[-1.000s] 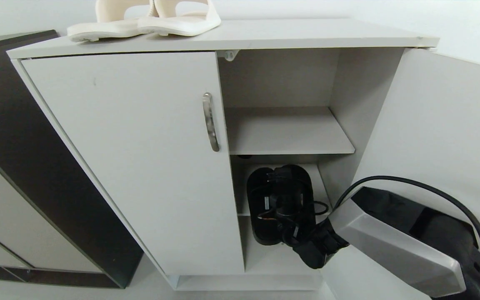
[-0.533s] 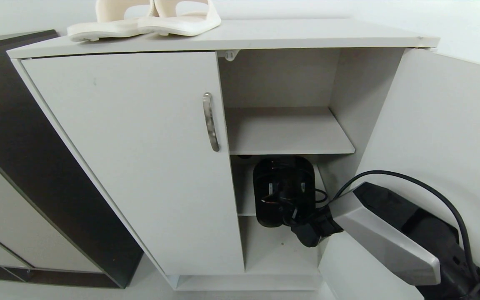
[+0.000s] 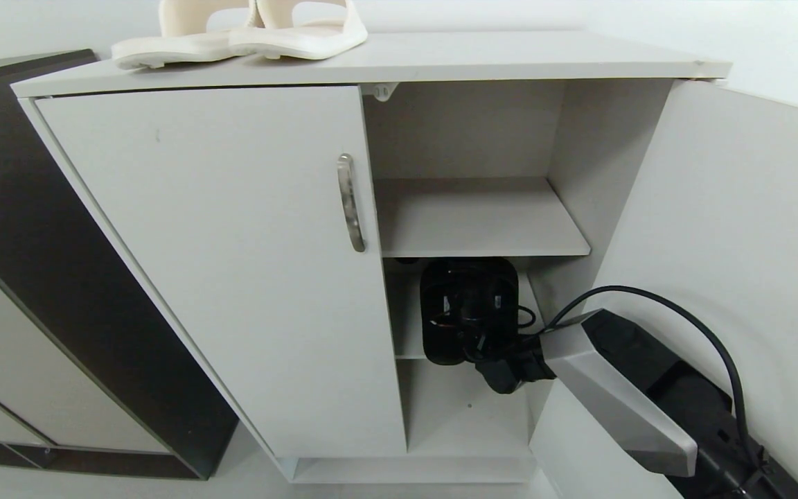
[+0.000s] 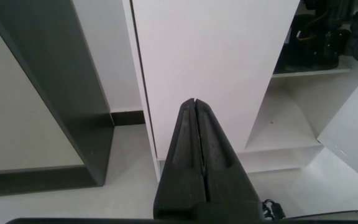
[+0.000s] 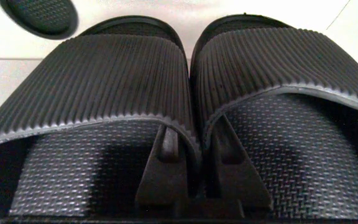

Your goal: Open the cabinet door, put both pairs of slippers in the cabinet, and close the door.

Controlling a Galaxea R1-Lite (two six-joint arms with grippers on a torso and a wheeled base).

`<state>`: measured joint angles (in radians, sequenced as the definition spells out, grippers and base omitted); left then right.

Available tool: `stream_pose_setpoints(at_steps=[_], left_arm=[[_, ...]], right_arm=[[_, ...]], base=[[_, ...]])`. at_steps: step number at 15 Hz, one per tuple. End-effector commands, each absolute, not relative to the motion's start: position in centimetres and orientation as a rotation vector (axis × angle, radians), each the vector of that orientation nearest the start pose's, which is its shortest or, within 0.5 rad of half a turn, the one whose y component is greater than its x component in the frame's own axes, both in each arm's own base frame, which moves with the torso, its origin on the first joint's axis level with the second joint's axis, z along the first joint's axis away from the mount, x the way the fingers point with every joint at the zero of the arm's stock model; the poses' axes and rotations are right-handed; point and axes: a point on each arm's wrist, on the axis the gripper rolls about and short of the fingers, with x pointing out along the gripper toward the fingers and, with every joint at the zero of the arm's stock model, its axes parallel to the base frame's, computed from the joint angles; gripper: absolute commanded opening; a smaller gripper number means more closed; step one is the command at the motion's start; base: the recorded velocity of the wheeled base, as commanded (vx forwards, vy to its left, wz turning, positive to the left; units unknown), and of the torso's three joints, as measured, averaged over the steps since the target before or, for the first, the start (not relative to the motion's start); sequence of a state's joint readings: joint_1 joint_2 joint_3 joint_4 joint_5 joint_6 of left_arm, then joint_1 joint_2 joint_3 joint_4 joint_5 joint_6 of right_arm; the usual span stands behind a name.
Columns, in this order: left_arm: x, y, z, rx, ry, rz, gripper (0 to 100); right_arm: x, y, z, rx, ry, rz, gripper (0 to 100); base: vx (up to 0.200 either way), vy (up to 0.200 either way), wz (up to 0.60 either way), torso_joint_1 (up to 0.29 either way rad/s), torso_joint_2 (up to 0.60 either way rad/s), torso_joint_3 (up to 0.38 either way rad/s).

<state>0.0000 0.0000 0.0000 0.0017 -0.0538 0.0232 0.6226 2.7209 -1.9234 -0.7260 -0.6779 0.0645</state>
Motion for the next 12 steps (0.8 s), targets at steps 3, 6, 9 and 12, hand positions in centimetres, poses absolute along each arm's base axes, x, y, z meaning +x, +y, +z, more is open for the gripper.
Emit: stream_pose_setpoints(at_steps=[3,6,9,12], left_arm=[[-2.28,-0.12,7.53,0.023,0.001,-0.054,0],[-2.27,-0.12,7.54,0.023,0.002,-0.054,0],[-2.28,-0.12,7.53,0.023,0.001,-0.054,0],[-2.28,-0.12,7.53,0.023,0.001,-0.054,0]], right_arm=[[45.56,30.77,3.43,0.015,0.063,-0.06,0],[45.63,30.72,3.01,0.011,0.069,-0.062,0],[45.81,30.43,2.8,0.008,0.073,-0.068,0],[45.78,30.41,2.68,0.005,0.076,-0.068,0]], base=[[0.0,0.0,0.0,0.0,0.0,0.0],[0.0,0.0,0.0,0.0,0.0,0.0],[0.0,0.0,0.0,0.0,0.0,0.0],[0.0,0.0,0.0,0.0,0.0,0.0]])
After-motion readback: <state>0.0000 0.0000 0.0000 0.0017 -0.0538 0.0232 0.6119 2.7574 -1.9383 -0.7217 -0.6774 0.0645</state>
